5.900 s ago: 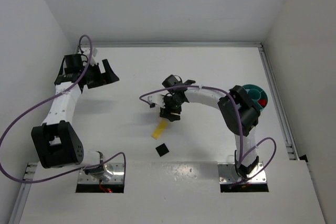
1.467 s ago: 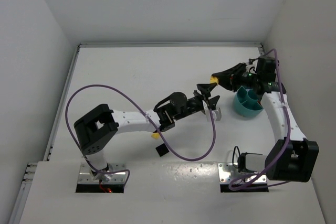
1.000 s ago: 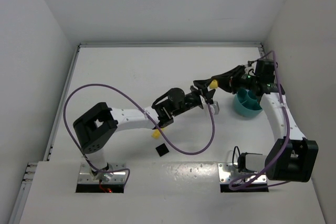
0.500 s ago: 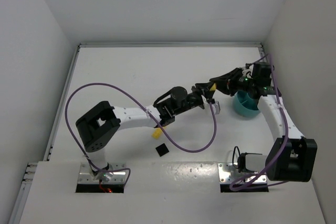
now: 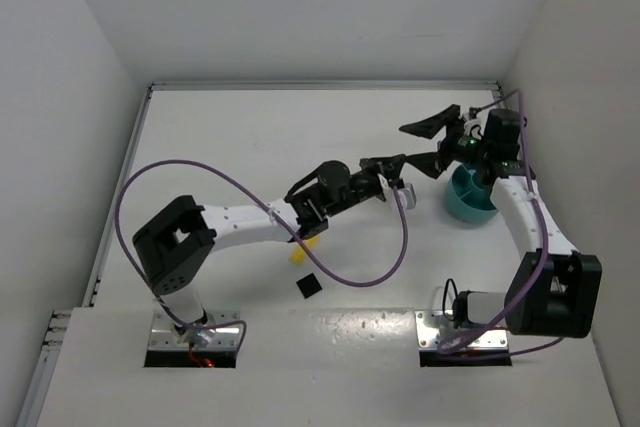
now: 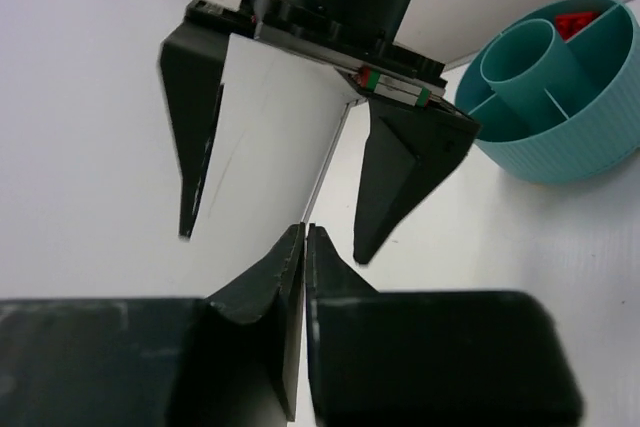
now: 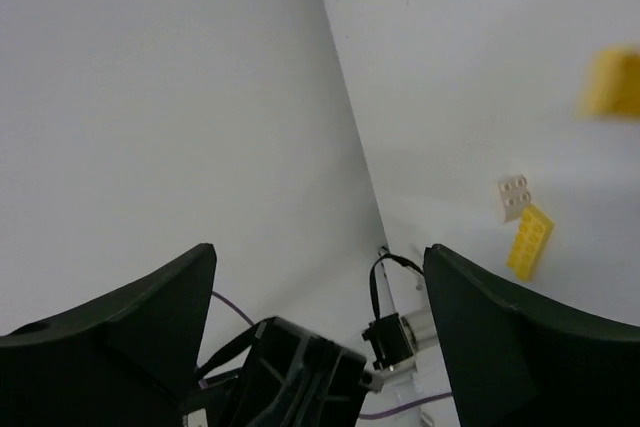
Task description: Sort the legos into containers by color
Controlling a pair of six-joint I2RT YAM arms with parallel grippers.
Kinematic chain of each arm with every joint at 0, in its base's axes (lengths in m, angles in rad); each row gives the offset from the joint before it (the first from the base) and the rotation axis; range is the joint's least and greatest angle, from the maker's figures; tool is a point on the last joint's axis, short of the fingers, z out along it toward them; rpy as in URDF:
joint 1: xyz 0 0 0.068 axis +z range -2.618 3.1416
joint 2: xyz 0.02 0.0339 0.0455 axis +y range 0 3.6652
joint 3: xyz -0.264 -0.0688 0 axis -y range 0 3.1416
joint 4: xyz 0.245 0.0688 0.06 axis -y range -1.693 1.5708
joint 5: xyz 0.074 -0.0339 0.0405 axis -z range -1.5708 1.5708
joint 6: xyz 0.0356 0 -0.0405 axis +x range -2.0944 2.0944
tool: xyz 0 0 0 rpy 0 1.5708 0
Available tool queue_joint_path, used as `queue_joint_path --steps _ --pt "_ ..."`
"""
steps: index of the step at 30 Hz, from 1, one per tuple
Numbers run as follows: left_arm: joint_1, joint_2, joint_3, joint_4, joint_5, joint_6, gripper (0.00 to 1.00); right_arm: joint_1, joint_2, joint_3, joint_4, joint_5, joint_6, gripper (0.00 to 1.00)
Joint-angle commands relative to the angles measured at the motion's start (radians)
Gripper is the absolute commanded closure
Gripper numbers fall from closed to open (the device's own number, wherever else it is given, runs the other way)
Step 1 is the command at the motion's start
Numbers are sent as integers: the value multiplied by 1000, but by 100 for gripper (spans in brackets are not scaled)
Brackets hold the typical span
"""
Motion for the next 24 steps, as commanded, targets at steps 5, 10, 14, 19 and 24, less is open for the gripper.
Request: queue_joint_path --steps 5,10,14,19,24 --pt "24 -220 61 -196 -12 -364 94 -97 71 148 337 -124 0 16" --pt "161 -263 198 -509 -12 -641 100 -129 80 149 286 -177 -209 23" --pt "293 -290 189 -635 11 -787 100 -77 32 254 -32 -73 -679 23" --pt "495 -255 224 -802 92 -992 79 26 75 346 -237 136 -951 25" --pt "599 -137 333 -971 187 -1048 36 133 211 506 -294 279 -1124 25"
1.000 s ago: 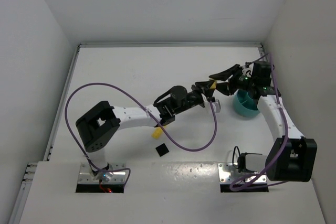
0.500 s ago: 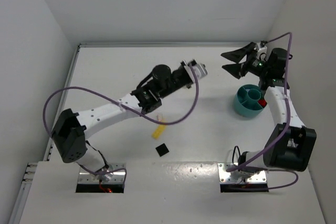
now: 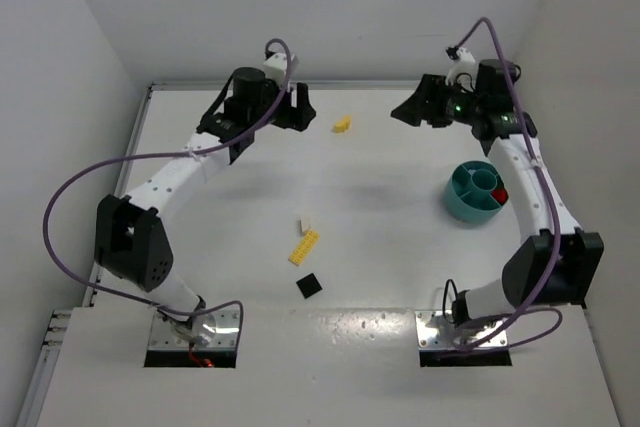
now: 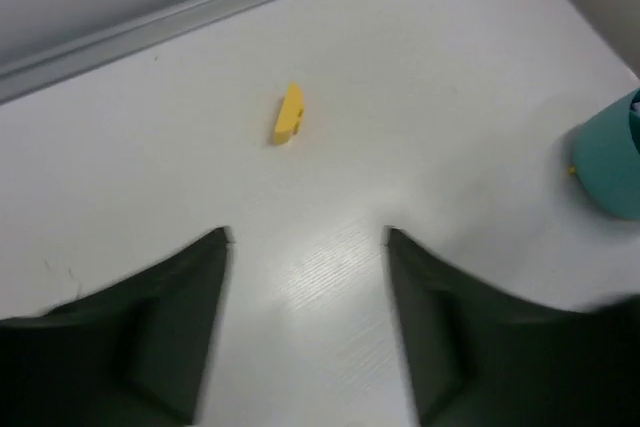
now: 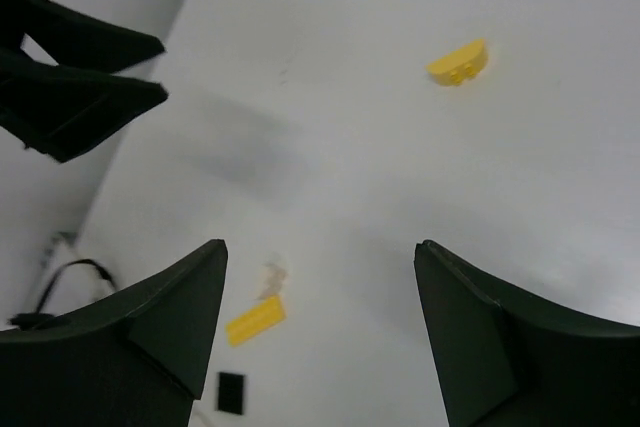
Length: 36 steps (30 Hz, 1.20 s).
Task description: Sort the legos into containers by color
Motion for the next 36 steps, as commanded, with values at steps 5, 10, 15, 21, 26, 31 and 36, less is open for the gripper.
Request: queue_joint_path --steps 5,10,15,21,26,31,36 --pt "49 135 141 -169 137 7 0 121 261 298 -120 236 -273 25" --pt "-12 368 377 -204 78 107 2 99 266 310 -138 211 -232 25" --pt "-21 751 804 -407 93 140 18 78 155 252 -210 258 -242 25" --pt "-32 919 955 -393 -11 158 22 21 83 218 -252 291 -242 25" --pt "-32 1002 1015 -381 -78 182 22 -30 58 200 -261 291 -242 25" --pt "-32 1050 1037 -359 -58 182 22 -48 49 200 -252 271 -233 25" --pt "-32 1088 1037 -287 -12 141 29 -79 72 211 -252 271 -224 25"
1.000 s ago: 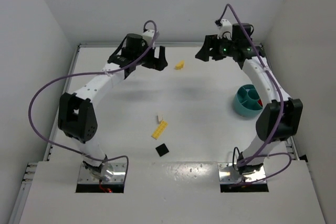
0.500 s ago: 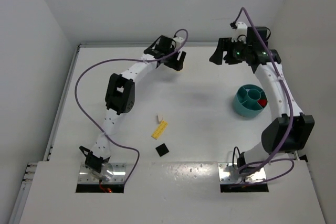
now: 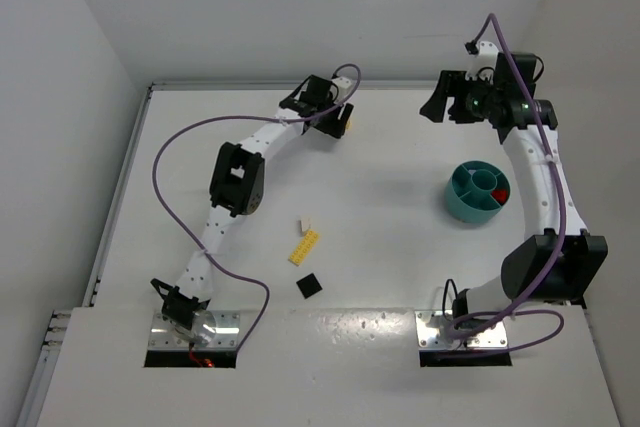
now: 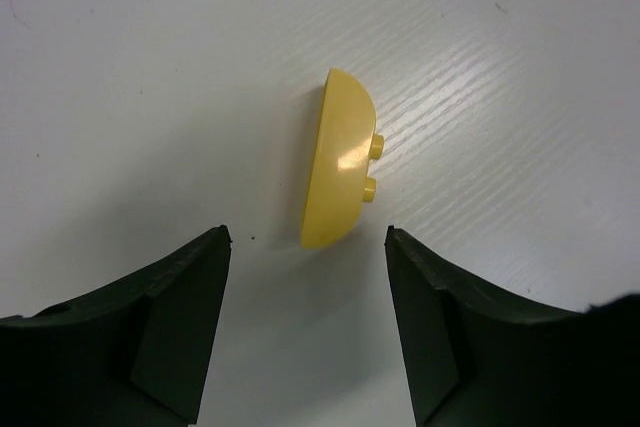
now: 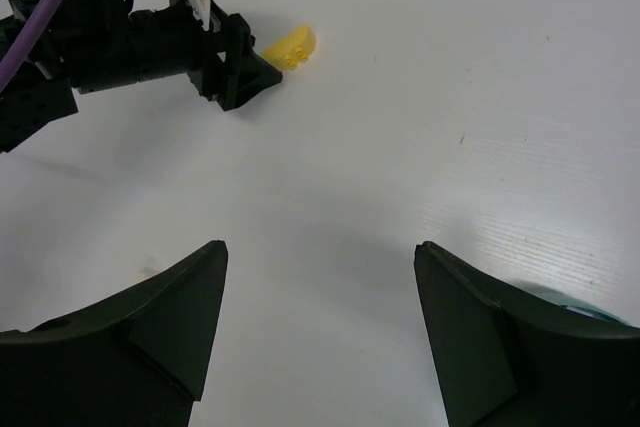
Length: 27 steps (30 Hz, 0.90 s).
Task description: Sort the legos into containers by color
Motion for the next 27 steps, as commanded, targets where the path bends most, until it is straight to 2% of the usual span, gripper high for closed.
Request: queue_joint_path --steps 1,5,10,14,15,18,19,21,22,23,25,26,27 --pt "1 38 45 89 39 -24 32 -16 9 21 25 -11 7 25" --pt "2 58 57 158 66 -57 42 -27 20 31 34 -12 7 25" --pt "2 103 80 173 66 -67 47 -36 29 31 35 -21 18 25" --pt "2 112 66 182 66 -67 64 -45 38 22 44 -30 18 31" --pt "2 97 42 202 79 -77 75 -45 38 9 44 -45 18 33" --pt "2 46 -21 245 132 -67 91 -45 38 -14 53 -94 -21 38" --pt "2 -16 -53 262 164 -52 93 -45 47 -26 53 -129 -40 38" --pt "11 -118 -216 378 296 -51 95 -45 47 -35 53 -172 -93 39" --pt "37 -174 -288 433 353 -97 96 -45 59 -35 29 -220 -109 39" --pt "47 -287 -417 485 488 -126 96 -45 72 -35 28 -248 -142 39" --pt "67 -379 -498 572 655 -186 96 -45 72 -35 -2 -347 -172 39" --pt "77 -415 -529 602 827 -221 96 -36 72 -26 -2 -382 -183 39" --pt "89 -483 -588 634 896 -258 94 -36 72 -26 -2 -448 -183 38"
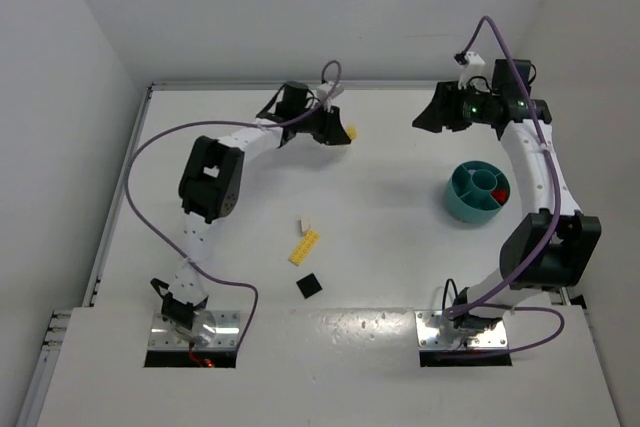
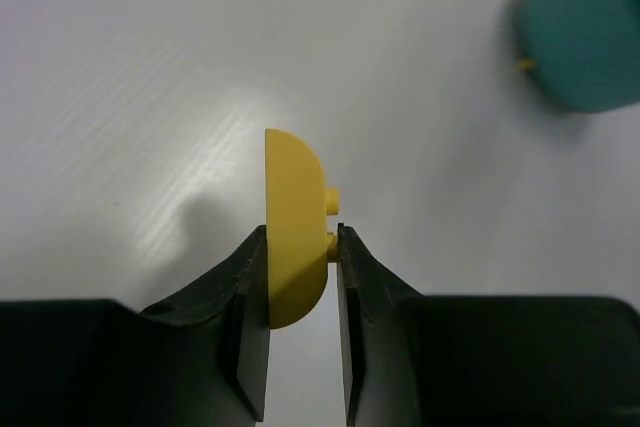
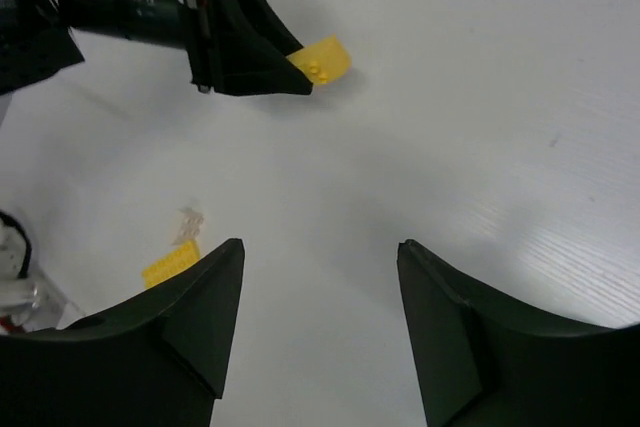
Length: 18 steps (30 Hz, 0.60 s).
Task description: Sort the legos into containers by color
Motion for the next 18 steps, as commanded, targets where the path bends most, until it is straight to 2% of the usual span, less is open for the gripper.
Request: queue_joint_path --steps 1,3,6,9,12,18 --pt "47 -262 -97 295 450 -153 92 15 -3 -4 4 -235 -76 36" --pt "47 -328 -207 386 557 -286 92 15 -3 -24 13 -297 -66 36" --pt "47 -443 -301 430 627 -331 92 24 -3 -87 45 -437 -38 36" --pt "36 -500 -324 364 694 -331 91 56 -28 -157 88 -538 -15 37" --pt "27 -523 -334 275 725 -309 91 89 -69 -177 149 -557 25 37" --pt "4 -532 -312 140 770 -255 91 165 -98 -186 356 -606 232 37"
